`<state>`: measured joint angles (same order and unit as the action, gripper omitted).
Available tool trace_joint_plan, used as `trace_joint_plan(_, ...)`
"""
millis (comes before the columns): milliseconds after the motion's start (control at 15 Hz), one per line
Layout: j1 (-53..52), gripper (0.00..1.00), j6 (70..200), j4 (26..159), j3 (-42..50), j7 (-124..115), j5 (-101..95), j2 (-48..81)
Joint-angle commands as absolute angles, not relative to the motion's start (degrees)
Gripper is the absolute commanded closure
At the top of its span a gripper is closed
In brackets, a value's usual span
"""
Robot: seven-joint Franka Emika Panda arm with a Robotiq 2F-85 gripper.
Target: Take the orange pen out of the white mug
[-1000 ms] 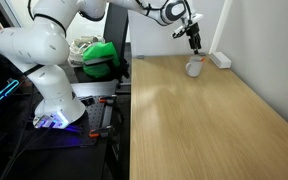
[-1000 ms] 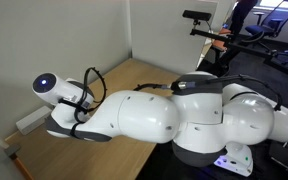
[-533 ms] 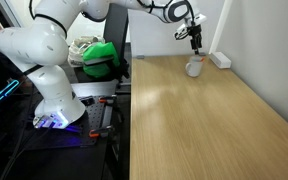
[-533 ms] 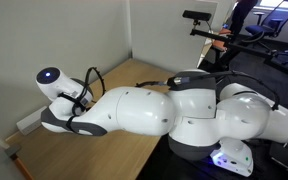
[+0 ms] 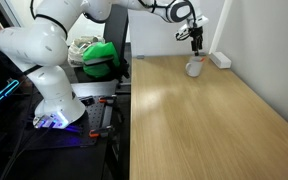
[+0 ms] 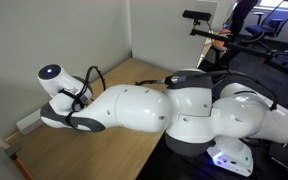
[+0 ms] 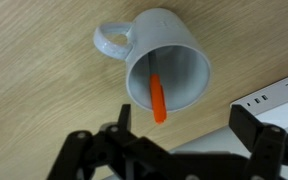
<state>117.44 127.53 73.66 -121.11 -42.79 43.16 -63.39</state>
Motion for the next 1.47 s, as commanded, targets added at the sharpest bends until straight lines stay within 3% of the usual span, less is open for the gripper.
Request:
trace_joint_plan(0, 119.3, 0.0, 124.4, 70.4, -119.7, -42.0, 45.3, -65.1)
trace_joint_plan(333, 120.4, 0.01, 124.1, 69.9, -119.1, -42.4, 45.9, -66.0)
trace_joint_plan(400, 120.7, 0.13, 124.1, 69.8, -119.2, -42.4, 46.1, -66.2)
trace_joint_plan(467, 120.8, 0.15, 124.0, 69.6, -119.1, -42.5, 46.1, -66.4)
trace_joint_plan(667, 121.1, 0.45, 124.0, 69.4, -119.2, -42.4, 46.3, -66.6)
trace_joint_plan(933, 121.4, 0.62, 124.0, 69.1, -119.2, -42.5, 46.4, -67.0)
trace_joint_plan(1200, 121.8, 0.54, 123.7, 68.4, -119.4, -42.6, 46.7, -67.5)
trace_joint_plan(1267, 121.9, 0.47, 123.6, 68.3, -119.4, -42.6, 46.9, -67.7)
trace_joint_plan(1400, 122.0, 0.51, 123.3, 68.0, -119.3, -42.6, 47.3, -68.0)
